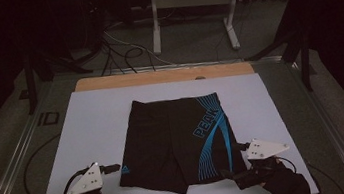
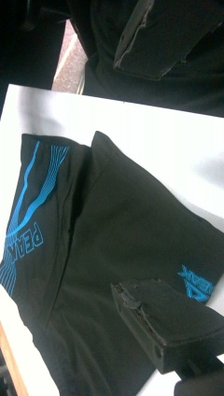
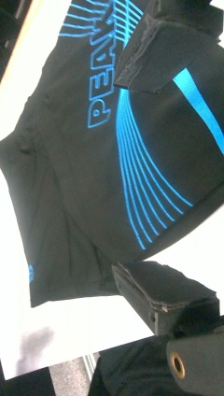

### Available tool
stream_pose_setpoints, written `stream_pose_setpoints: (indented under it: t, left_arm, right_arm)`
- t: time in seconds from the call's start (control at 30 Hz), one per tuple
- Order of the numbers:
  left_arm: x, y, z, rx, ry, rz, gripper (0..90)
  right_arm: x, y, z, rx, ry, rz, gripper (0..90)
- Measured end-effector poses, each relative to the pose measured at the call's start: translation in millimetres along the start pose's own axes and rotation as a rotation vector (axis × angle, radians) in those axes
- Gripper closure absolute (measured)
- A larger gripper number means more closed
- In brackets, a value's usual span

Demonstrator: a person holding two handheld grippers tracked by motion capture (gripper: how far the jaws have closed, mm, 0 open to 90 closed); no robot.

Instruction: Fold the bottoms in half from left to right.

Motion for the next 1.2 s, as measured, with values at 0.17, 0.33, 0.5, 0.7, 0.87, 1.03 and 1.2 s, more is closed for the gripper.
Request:
stream_pose_setpoints:
  t: [0.17,0.33,0.5,0.7,0.87,1.03,1.2]
  left_arm:
    - [-3.8,4.1,4.2,0.008,0.0,0.019,0.0]
    - [-7.6,8.1,7.7,0.008,-0.002,0.03,0.0]
    - [-11.7,14.8,13.5,0.006,0.004,0.028,0.0]
    - [-13.5,22.5,15.6,0.002,0.029,0.029,0.0]
    - [-17.0,30.3,17.3,0.011,0.071,0.046,0.0]
    - [-19.1,33.9,18.0,0.013,0.086,0.055,0.0]
    - [-21.4,37.6,18.6,0.014,0.105,0.061,0.0]
  right_arm:
    - [2.2,13.0,5.2,0.013,-0.013,0.018,9.7]
    - [4.2,25.0,7.4,0.02,-0.02,0.038,9.7]
    - [8.1,40.4,9.1,0.037,-0.026,0.067,9.7]
    - [12.9,56.6,8.3,0.045,-0.025,0.086,9.7]
    - [18.1,73.6,2.5,0.054,-0.028,0.111,9.7]
    - [22.9,83.4,-4.7,0.06,-0.017,0.118,9.7]
    - [31.0,94.4,-15.7,0.053,-0.013,0.12,9.7]
Point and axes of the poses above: each handheld gripper's, and its own axes: z roughly backward along the jaws, y roughly out of its top, x roughly to its right, the point moved 2 cm from there along -z, roughly forward along the jaws, and after that the axes turned 15 degrees about y, right-handed, at the moved point
